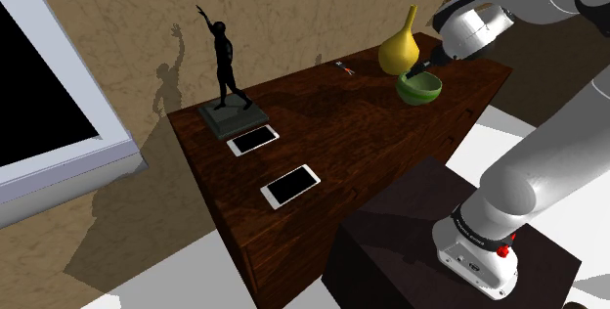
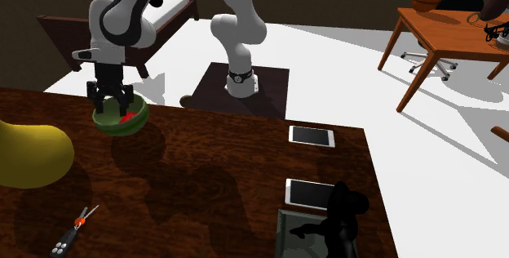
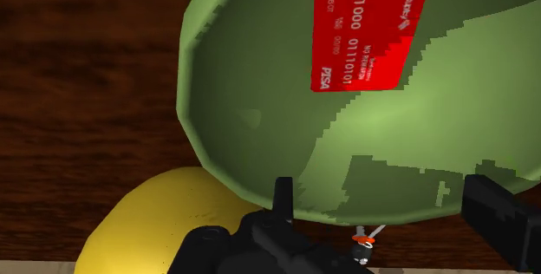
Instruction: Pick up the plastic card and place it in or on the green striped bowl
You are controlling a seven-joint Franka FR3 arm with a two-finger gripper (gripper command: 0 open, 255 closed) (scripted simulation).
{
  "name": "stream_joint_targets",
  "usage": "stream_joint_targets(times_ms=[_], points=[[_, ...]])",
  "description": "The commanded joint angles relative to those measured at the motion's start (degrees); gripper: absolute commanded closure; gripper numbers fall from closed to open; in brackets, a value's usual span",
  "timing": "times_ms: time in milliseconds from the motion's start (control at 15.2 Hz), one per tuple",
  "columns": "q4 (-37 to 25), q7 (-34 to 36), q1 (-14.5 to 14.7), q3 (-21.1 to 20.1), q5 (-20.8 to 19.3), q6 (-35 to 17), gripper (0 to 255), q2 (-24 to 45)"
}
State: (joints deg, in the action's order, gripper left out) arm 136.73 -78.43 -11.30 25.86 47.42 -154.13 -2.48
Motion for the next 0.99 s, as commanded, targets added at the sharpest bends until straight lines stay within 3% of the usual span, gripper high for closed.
stream_joint_targets(times_ms=[0, 198, 462, 924], points=[[0.0, 0.0, 0.0, 0.0, 0.0, 0.0, 0, 0.0], [0.0, 0.0, 0.0, 0.0, 0.0, 0.0, 0, 0.0], [2.8, 8.2, -2.9, -0.1, -11.7, 3.3, 0, -8.5], [2.8, 8.2, -3.2, -0.3, -11.6, 3.3, 0, -8.5]])
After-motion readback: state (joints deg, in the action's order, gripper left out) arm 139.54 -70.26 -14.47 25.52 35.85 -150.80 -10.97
